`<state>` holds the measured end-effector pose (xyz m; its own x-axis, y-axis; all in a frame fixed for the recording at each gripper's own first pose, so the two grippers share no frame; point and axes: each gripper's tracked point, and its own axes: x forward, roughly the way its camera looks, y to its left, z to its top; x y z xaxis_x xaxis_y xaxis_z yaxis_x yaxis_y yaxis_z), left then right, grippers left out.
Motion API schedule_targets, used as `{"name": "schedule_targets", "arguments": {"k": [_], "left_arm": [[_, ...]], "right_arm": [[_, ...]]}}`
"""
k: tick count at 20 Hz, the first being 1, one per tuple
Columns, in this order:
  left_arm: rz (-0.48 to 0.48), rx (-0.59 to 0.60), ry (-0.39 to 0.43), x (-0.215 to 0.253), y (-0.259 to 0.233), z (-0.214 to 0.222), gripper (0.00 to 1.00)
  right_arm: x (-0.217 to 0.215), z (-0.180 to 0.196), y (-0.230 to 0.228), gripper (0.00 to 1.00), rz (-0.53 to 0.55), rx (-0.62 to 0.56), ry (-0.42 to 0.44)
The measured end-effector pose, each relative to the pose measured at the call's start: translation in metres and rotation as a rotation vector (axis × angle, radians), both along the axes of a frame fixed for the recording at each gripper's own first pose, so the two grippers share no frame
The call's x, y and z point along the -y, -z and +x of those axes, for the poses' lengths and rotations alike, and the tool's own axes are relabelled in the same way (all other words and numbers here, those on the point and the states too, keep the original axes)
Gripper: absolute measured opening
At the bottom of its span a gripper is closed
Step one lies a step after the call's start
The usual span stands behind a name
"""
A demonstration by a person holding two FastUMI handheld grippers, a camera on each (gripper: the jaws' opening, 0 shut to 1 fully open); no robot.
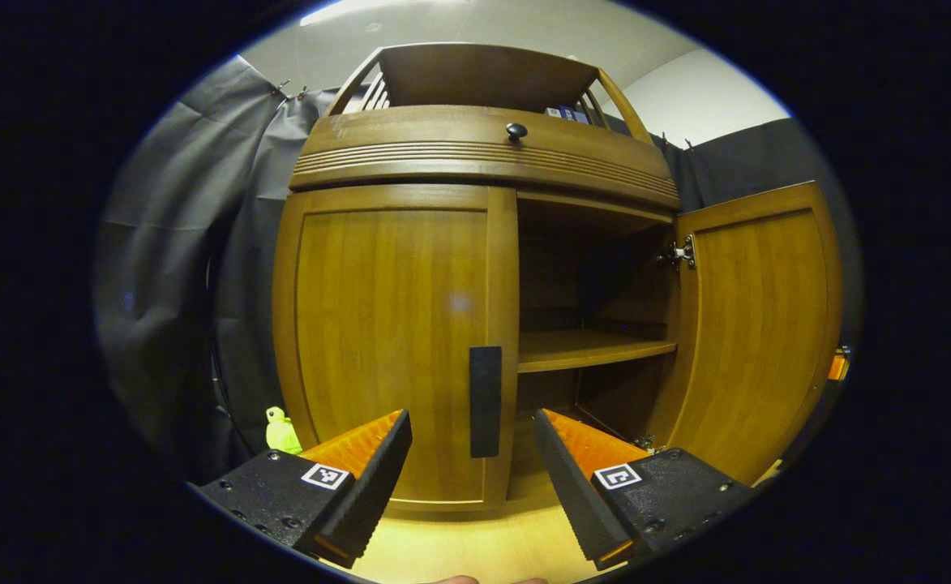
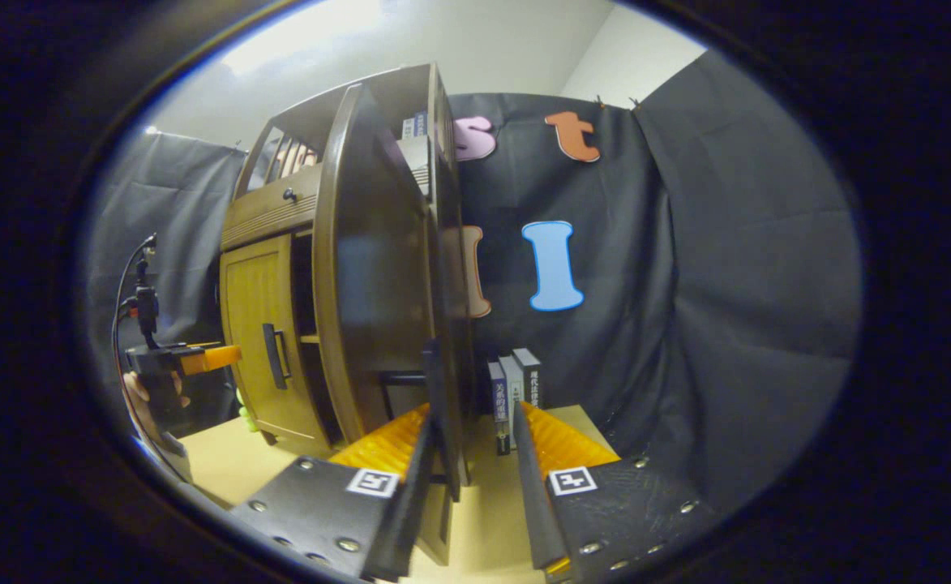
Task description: Open the right door of the double-door shoe cabinet with the right hand, and open the left door with the left hand.
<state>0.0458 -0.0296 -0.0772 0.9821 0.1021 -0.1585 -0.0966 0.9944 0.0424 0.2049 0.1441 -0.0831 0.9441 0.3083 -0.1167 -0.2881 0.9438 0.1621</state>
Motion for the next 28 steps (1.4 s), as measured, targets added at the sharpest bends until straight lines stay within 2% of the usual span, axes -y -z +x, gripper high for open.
{"name": "schedule_targets", "arguments": {"k": [1,2,4,5,6,7,8,9,10,11,14,15,16,19,20,21,24,25,27,28], "left_arm": [[-0.008,-0.002,-0.009,-0.001,0.002,0.002,0.91],[-0.014,-0.006,-0.025,-0.002,0.002,0.006,0.94],[-0.009,-0.014,-0.058,-0.008,0.005,0.015,0.91],[-0.001,-0.021,-0.062,-0.009,0.007,0.018,0.9],[0.003,-0.029,-0.064,-0.01,0.011,0.023,0.94],[0.006,-0.033,-0.052,-0.007,0.013,0.027,0.9],[0.008,-0.039,-0.026,-0.001,0.014,0.032,0.95],[0.011,-0.042,-0.006,0.005,0.017,0.036,0.91],[0.017,-0.045,-0.001,0.008,0.017,0.038,0.91],[0.02,-0.041,-0.009,0.009,0.016,0.041,0.91],[0.015,0.007,-0.036,0.014,0.007,0.058,0.92],[0.024,0.017,-0.045,0.015,0.007,0.064,0.94],[0.033,0.024,-0.057,0.015,0.007,0.069,0.9],[0.066,0.033,-0.086,0.013,0.007,0.078,0.9],[0.074,0.043,-0.095,0.012,0.006,0.078,0.9],[0.081,0.055,-0.101,0.012,0.004,0.082,0.87],[0.116,0.037,-0.137,0.005,0.007,0.097,0.75],[0.114,0.043,-0.143,0.004,0.008,0.1,0.75],[0.076,0.037,-0.153,-0.006,0.019,0.11,0.7],[0.03,-0.02,-0.144,-0.008,0.035,0.113,0.66]], "right_arm": [[0.004,0.0,-0.001,0.63,-0.011,0.016,0.009],[0.007,0.0,-0.001,0.7,-0.012,0.026,0.019],[0.011,-0.005,-0.002,0.77,-0.012,0.034,0.051],[0.019,-0.007,-0.004,0.72,-0.019,0.037,0.085],[0.027,-0.008,-0.004,0.72,-0.029,0.045,0.121],[0.034,-0.01,-0.006,0.76,-0.038,0.048,0.159],[0.041,-0.012,-0.005,0.81,-0.045,0.052,0.198],[0.046,-0.019,-0.007,0.83,-0.046,0.055,0.227],[0.048,-0.024,-0.005,0.99,-0.032,0.05,0.245],[0.046,-0.028,-0.006,0.99,0.001,0.046,0.263],[0.034,-0.034,-0.009,0.99,0.063,0.064,0.248],[0.031,-0.034,-0.011,0.99,0.073,0.072,0.243],[0.03,-0.036,-0.013,0.99,0.081,0.081,0.235],[0.023,-0.038,-0.02,0.99,0.086,0.104,0.188],[0.023,-0.04,-0.021,0.96,0.083,0.114,0.179],[0.021,-0.039,-0.021,1.0,0.083,0.128,0.16],[0.012,-0.044,-0.021,1.0,0.112,0.115,0.121],[0.012,-0.044,-0.02,0.99,0.111,0.111,0.123],[0.014,-0.045,-0.017,0.99,0.101,0.099,0.125],[0.014,-0.045,-0.016,0.99,0.1,0.095,0.124]]}}
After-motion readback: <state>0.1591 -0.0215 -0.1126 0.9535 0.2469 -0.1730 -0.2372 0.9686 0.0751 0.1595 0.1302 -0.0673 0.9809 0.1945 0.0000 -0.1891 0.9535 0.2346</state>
